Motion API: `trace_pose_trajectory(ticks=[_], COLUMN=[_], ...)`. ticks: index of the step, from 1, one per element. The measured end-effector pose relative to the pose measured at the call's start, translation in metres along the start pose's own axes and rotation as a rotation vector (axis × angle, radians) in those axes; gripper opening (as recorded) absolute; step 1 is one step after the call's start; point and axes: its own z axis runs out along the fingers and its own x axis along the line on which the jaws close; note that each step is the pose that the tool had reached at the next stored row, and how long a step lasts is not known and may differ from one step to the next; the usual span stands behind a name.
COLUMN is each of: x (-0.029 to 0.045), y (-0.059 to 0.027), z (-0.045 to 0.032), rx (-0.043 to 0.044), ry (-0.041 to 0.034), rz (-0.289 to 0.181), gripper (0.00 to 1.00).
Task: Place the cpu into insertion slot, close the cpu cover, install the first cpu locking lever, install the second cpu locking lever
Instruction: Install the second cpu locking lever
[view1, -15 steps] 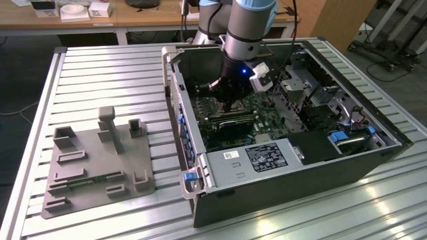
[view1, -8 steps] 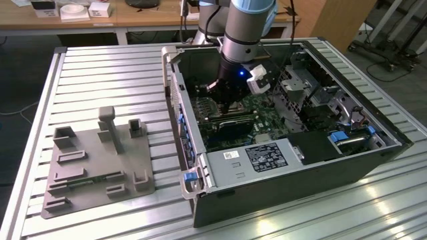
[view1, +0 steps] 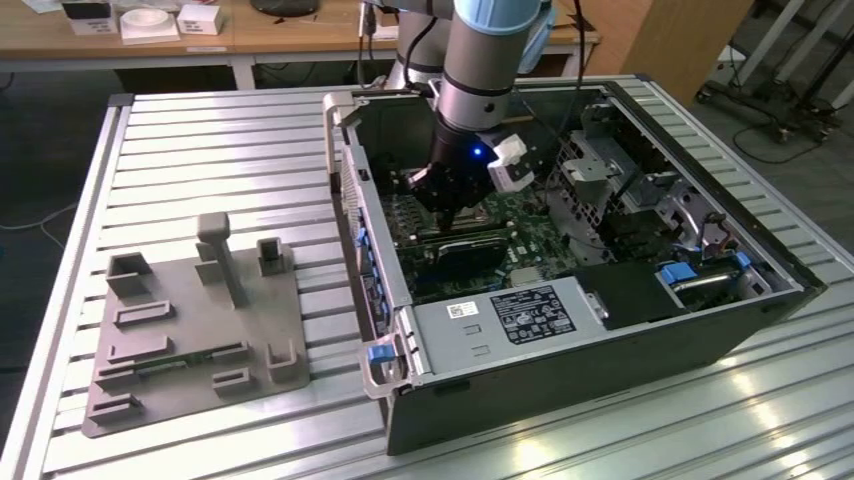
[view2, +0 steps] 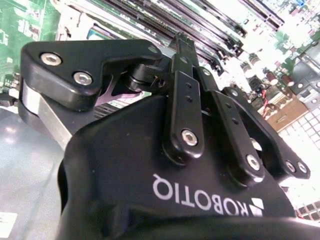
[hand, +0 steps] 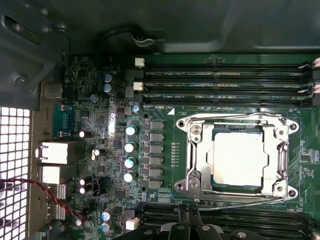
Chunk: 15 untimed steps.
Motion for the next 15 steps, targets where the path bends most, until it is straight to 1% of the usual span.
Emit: trace_pose_trajectory(ticks=[2,10,15], x=[0.0019,0.0024,0.0024], y=[0.0001,0.0001,0.0002], z=[0.0003,0.0006,0.0012], rx=[-0.0002,-0.0002,-0.0066], ry=[-0.0002,-0.0004,-0.0007], rz=[-0.002,-0.002,-0.002], gripper=[0.10,0.10,0.10])
